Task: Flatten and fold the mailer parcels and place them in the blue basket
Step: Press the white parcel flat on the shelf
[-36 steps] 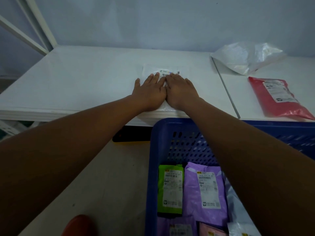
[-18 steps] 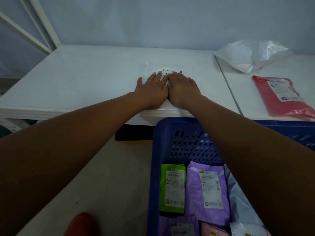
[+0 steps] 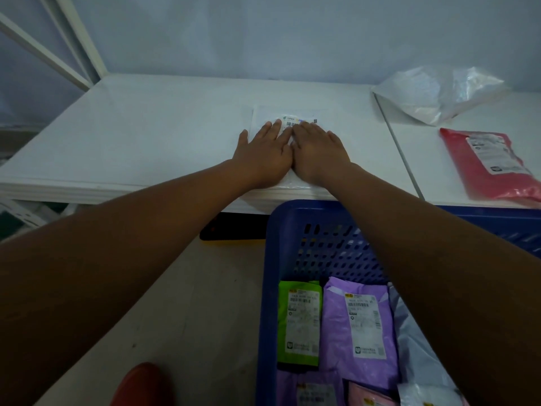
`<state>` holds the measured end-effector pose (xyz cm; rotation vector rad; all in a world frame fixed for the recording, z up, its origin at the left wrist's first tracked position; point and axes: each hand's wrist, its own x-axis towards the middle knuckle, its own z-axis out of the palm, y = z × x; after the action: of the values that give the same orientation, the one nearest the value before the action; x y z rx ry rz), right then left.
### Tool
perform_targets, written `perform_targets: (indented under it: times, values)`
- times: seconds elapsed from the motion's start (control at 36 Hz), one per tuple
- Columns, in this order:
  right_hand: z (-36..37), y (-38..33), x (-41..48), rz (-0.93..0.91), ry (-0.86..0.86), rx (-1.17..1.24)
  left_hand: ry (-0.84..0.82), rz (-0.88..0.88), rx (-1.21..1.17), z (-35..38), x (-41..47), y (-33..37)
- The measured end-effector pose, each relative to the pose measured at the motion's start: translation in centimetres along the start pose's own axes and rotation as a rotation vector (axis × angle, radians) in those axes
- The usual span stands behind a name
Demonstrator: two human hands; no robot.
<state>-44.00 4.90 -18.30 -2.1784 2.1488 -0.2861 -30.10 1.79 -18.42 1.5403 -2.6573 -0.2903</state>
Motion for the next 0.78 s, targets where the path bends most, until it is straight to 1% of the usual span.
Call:
perform_targets:
  times: [0.14,0.19,0.25,0.33,0.39,0.47,0.53,0.58,0.72,0.78]
  values:
    - [-0.5,-0.2,0.5,0.059,-0.063,0.058,0.06,-0.002,-0.048,0.1,0.2,-0.4]
    - [-0.9,-0.4,0.7,0.1,-0.1,0.081,0.088,0.034,-0.065,0.0,0.3,-0.8]
    - [-1.5,-0.8,1.1,0.156,-0.176,0.096,0.147,0.111,-0.046,-0.2,0.3,-1.5]
    - [-2.8,-1.7,1.4,0.24,-0.253,0.137,0.235,0.252,0.095,-0.9,0.7,-3.3]
    - [-3.5,-1.8,1.3,0.249,-0.268,0.101,0.3,0.338,0.23,-1.8,1.0,-4.5]
    - [-3.9,-1.8,0.4,0.233,-0.214,-0.027,0.37,0.42,0.414,-3.2,1.1,-5.1]
    - [-3.9,-2.1,-0.4,0.238,-0.168,-0.056,0.391,0.404,0.44,-3.5,0.9,-5.1]
    - [-4.0,-2.8,-1.0,0.251,-0.14,-0.068,0.399,0.358,0.409,-3.3,0.8,-5.0]
    - [-4.4,-4.0,-1.3,0.254,-0.041,-0.184,0.406,0.154,0.155,-2.4,0.0,-3.3]
    - [-4.4,-4.1,-1.2,0.245,-0.006,-0.215,0.329,0.109,0.083,-2.1,-0.1,-2.3]
